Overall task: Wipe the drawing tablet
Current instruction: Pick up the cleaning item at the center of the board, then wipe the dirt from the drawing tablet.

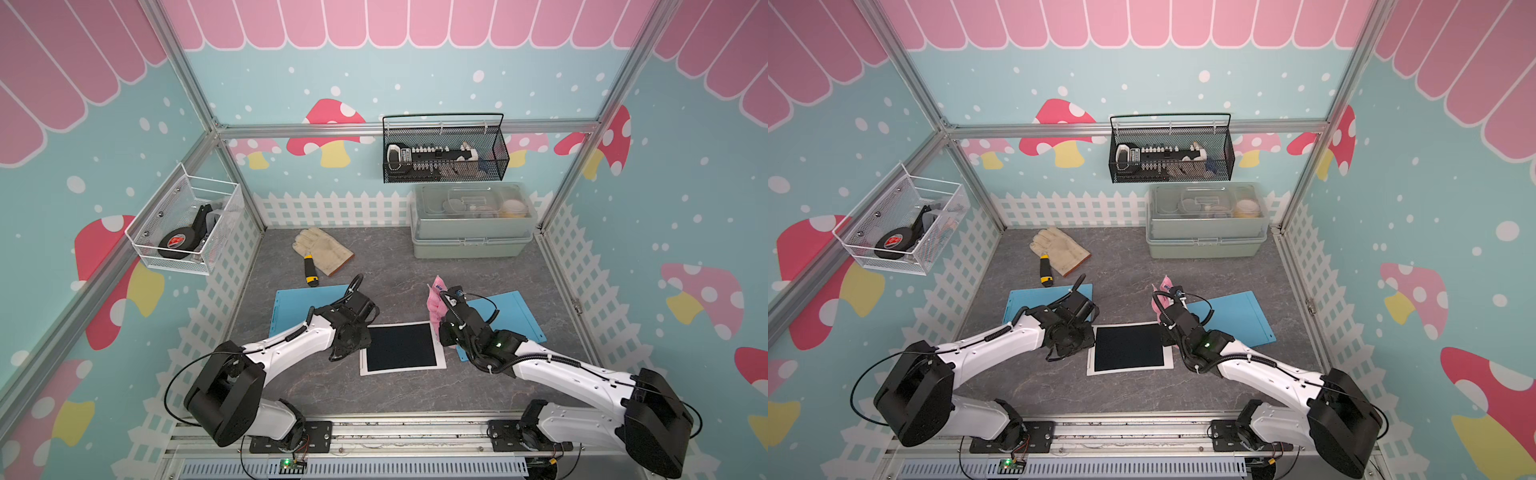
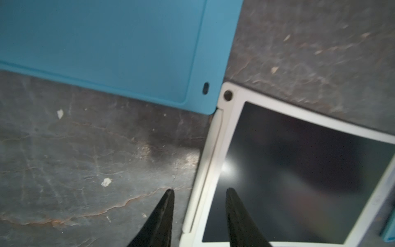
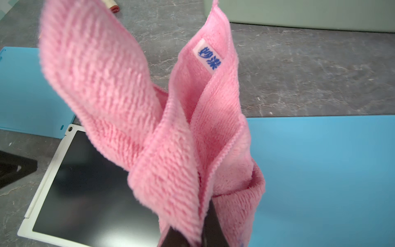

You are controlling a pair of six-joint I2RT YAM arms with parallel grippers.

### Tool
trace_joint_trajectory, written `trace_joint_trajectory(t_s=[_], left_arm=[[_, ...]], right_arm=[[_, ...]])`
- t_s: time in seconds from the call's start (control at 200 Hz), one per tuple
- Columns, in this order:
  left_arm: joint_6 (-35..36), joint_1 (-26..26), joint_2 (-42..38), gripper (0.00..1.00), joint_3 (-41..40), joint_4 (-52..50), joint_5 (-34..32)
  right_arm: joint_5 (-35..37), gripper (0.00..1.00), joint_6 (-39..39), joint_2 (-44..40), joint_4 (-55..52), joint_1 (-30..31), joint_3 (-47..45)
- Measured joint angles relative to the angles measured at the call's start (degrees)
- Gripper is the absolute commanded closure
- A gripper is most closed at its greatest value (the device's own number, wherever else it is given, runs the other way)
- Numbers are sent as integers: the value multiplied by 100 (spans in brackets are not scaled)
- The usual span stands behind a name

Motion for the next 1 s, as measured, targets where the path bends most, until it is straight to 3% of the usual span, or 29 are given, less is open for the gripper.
trace_joint_trajectory(t_s=[0.515,0.725,1.001], left_arm=[[140,-96,201,66,-378,511,-13],[9,-160,203,69,-431,658,-44],[-278,-260,269,70,-396,629,-149]], right_arm=[[160,100,4,726,1379,101,-278],[52,100,9,1744,1543,304,11],[-439,100,223,3141,1915,748,1130]])
